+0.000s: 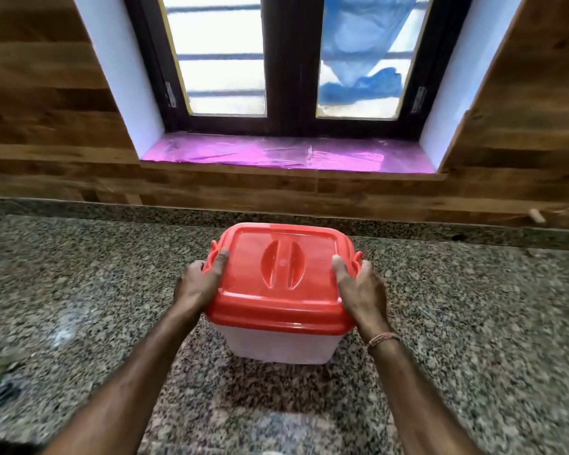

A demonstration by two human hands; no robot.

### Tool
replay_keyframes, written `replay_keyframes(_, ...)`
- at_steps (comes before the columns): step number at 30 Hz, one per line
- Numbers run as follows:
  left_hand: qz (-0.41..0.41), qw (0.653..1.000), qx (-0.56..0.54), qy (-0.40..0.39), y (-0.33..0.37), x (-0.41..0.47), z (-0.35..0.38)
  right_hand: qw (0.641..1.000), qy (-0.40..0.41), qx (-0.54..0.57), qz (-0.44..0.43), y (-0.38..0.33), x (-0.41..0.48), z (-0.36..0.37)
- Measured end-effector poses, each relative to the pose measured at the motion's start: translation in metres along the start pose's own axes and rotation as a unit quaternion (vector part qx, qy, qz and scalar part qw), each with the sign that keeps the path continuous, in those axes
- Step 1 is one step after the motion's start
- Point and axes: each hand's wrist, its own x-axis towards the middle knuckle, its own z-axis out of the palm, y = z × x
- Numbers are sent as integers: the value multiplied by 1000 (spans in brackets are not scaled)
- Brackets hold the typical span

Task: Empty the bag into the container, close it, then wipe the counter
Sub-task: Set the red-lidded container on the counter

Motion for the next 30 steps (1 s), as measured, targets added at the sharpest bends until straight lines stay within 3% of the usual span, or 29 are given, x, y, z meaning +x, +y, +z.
replay_keyframes(4, -21, 1000, 6, 22, 7, 10, 1, 1000, -12, -27, 1, 4, 10, 4)
replay_keyframes(8, -29, 999, -19, -6, 0, 16, -2, 999, -31, -40, -5, 7, 17, 3)
replay_keyframes(13, -165, 965, -187, -82, -23, 24, -7, 998, -42, -36, 7, 6, 21, 3)
replay_keyframes(17, -66, 981, -174, -52, -14, 18, -4, 998, -50, -27, 39, 1, 21, -3)
replay_keyframes(19, -6, 974, -196, -117, 3, 12, 0, 997, -52, 10, 60, 3, 23, -4)
replay_keyframes(25, -11, 977, -172, -125, 4, 18, 3, 985, 5, 96, 141, 13, 27, 0)
replay_keyframes(28, -16, 977, -174, -119, 1, 23, 4, 953, -63, 215, 202, 27, 18, -6)
replay_keyframes(30, -16, 977, -175, -122, 0, 24, 5, 947, -83, 239, 196, 35, 12, -4)
